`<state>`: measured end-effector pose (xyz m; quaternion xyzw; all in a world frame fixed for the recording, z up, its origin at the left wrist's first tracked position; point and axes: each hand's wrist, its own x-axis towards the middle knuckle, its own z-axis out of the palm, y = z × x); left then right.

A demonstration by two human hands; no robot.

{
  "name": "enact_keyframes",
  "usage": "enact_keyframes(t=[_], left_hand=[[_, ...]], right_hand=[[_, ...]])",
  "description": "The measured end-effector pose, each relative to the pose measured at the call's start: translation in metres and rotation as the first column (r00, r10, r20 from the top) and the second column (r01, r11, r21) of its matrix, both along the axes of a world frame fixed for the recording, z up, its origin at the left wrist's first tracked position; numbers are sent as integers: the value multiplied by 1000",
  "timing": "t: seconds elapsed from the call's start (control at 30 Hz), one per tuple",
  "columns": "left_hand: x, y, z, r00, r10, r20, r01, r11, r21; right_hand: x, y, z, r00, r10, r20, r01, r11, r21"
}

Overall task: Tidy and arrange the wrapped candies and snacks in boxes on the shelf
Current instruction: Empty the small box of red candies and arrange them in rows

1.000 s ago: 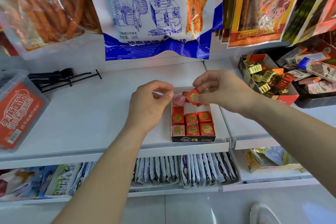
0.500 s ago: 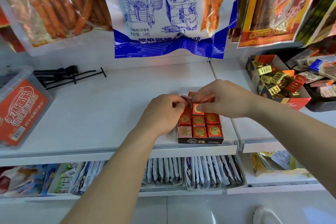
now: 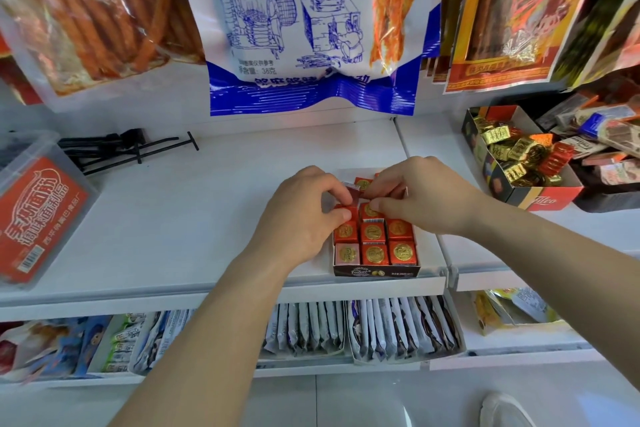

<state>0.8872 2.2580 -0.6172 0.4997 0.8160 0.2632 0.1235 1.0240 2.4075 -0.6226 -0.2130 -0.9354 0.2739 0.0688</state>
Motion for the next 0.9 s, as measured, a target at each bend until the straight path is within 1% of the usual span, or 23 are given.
enact_keyframes(t=[0.17,0.23,0.3,0.37,0.4,0.53,0.67,0.8,0.9], left_hand=[[-3,-2,4,999,42,-3,-42,995,89],[-3,-2,3,998,16,-68,-13,999,40],[-2,-1,1,992,-13,-126,4,997,-73],[0,1,-1,993,-21,-120,0,985,-173],[1,2,-1,994,-17,-104,-3,981,-193],[0,4,-3,999,24,-42,-30,988,-153],[1,6,-6,999,19,-50,-29,981,-193],[3,11,-8,997,11,-74,-29,968,-250],[3,11,-6,999,15,-45,-25,974,-226]], right_hand=[[1,-3,5,989,-83,-123,82,997,-7],[2,-4,8,989,-82,-123,79,996,-36],[4,-3,7,989,-88,-115,82,995,-61],[6,-2,6,988,-98,-117,89,993,-79],[7,-1,5,987,-104,-124,93,991,-97],[8,3,3,979,-137,-152,114,982,-150],[10,3,2,979,-146,-139,121,977,-174],[10,2,3,979,-153,-135,130,978,-165],[10,2,2,981,-151,-126,132,980,-147]])
